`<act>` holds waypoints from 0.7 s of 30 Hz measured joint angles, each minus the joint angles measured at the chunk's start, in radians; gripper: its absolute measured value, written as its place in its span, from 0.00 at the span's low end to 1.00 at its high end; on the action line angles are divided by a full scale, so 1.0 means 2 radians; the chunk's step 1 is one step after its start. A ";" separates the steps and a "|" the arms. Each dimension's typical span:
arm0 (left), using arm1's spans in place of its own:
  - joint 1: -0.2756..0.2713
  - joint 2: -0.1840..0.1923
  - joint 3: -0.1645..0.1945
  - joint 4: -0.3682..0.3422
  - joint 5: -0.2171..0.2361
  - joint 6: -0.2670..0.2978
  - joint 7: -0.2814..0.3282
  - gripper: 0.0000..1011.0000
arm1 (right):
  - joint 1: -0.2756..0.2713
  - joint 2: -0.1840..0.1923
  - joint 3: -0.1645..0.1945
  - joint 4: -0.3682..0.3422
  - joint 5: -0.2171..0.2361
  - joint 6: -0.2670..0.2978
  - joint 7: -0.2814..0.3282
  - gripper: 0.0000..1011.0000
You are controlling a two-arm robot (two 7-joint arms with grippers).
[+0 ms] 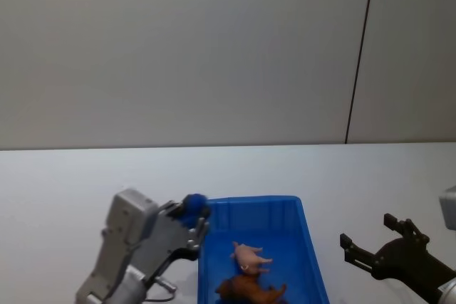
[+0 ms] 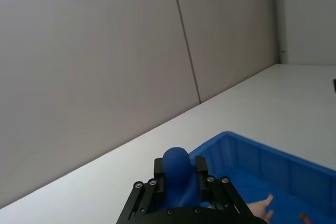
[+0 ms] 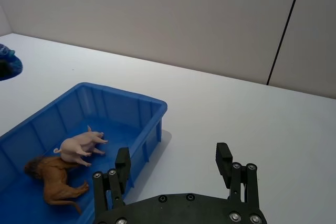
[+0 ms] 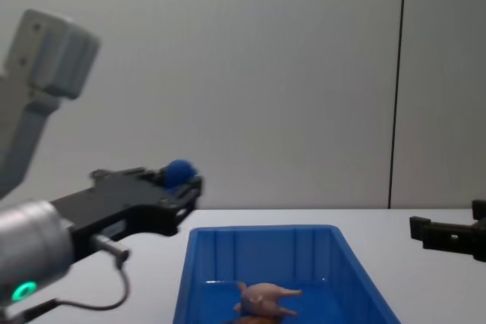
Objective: Pick up the two dolls from the table and place them into the box.
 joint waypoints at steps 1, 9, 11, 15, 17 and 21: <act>-0.002 -0.003 0.001 0.001 0.002 0.000 -0.003 0.32 | 0.000 0.000 0.000 0.000 0.000 0.000 0.000 0.99; -0.024 -0.031 0.015 0.017 0.017 -0.001 -0.029 0.59 | 0.000 0.000 0.000 0.000 0.000 0.000 0.000 0.99; -0.028 -0.037 0.018 0.021 0.019 -0.003 -0.034 0.65 | 0.000 0.000 0.000 0.000 0.000 0.000 0.000 0.99; -0.034 -0.045 0.022 0.027 0.021 -0.009 -0.045 0.79 | 0.000 0.000 0.000 0.000 0.000 0.000 0.000 0.99; -0.035 -0.047 0.023 0.028 0.021 -0.011 -0.047 0.83 | 0.000 0.000 0.000 0.000 0.000 0.000 0.000 0.99; -0.036 -0.050 0.024 0.029 0.020 -0.021 -0.053 0.93 | 0.000 0.000 0.000 0.000 0.000 0.000 0.000 0.99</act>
